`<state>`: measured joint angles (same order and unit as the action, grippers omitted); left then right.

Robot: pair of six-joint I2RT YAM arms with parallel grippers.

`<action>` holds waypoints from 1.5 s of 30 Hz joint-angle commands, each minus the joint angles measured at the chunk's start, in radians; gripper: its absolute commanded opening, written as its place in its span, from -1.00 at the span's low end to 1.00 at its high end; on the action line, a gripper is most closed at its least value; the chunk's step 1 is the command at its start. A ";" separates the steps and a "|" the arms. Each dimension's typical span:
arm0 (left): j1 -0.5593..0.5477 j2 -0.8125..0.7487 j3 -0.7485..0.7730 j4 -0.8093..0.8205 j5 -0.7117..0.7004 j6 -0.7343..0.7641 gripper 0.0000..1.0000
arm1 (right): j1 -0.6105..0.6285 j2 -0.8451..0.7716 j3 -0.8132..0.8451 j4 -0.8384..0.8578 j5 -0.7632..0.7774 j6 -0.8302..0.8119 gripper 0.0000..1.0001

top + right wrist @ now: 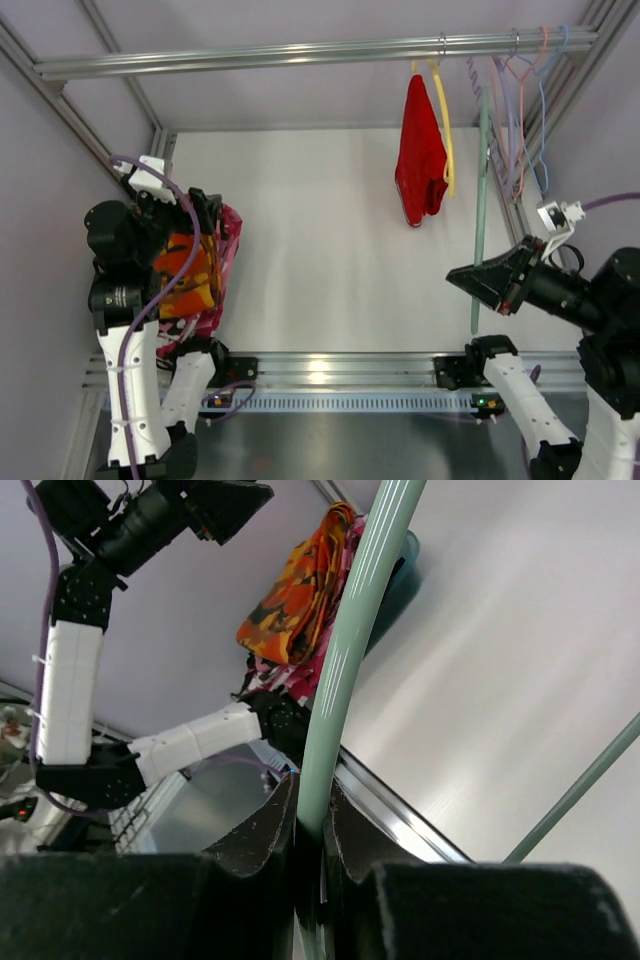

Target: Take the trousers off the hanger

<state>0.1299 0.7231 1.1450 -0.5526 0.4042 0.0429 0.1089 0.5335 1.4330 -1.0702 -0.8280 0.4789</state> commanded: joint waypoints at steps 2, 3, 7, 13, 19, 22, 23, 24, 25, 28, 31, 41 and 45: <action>0.000 -0.028 0.044 0.014 0.012 -0.006 0.96 | -0.017 0.129 0.012 0.165 -0.072 0.084 -1.00; 0.000 -0.030 0.045 0.013 0.010 -0.006 0.96 | -0.018 0.150 0.023 0.171 -0.086 0.086 -1.00; 0.000 -0.044 0.044 0.014 0.007 -0.012 0.96 | -0.018 0.255 0.084 0.164 -0.117 0.093 -1.00; 0.000 -0.065 0.044 0.014 0.004 -0.014 0.96 | -0.064 0.387 0.197 0.168 -0.189 0.128 -1.00; 0.000 -0.062 0.051 0.014 0.012 -0.021 0.96 | -0.251 0.511 0.253 0.162 -0.377 0.216 -1.00; 0.000 -0.062 0.053 0.014 0.007 -0.018 0.96 | -0.365 0.557 0.257 0.237 -0.470 0.288 -1.00; 0.000 -0.062 0.053 0.014 0.007 -0.015 0.96 | -0.382 0.571 0.276 0.248 -0.488 0.300 -1.00; 0.000 -0.062 0.055 0.014 0.005 -0.015 0.96 | -0.397 0.583 0.288 0.286 -0.502 0.312 -1.00; 0.000 -0.060 0.055 0.014 0.005 -0.017 0.96 | -0.416 0.612 0.299 0.306 -0.513 0.341 -1.00; 0.000 -0.063 0.048 0.014 0.001 -0.021 0.96 | -0.420 0.666 0.384 0.351 -0.533 0.380 -1.00; -0.001 -0.067 0.042 0.014 -0.001 -0.026 0.96 | -0.420 0.712 0.443 0.355 -0.550 0.395 -1.00; 0.000 -0.068 0.025 0.013 -0.013 -0.031 0.96 | -0.419 0.764 0.432 0.320 -0.553 0.415 -1.00; 0.000 -0.082 0.009 0.014 -0.016 -0.029 0.96 | -0.408 0.754 0.429 0.320 -0.566 0.426 -1.00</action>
<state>0.1299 0.6609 1.1625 -0.5537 0.3988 0.0238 -0.2993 1.3060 1.8267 -0.8219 -1.3552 0.8989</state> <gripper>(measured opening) 0.982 0.105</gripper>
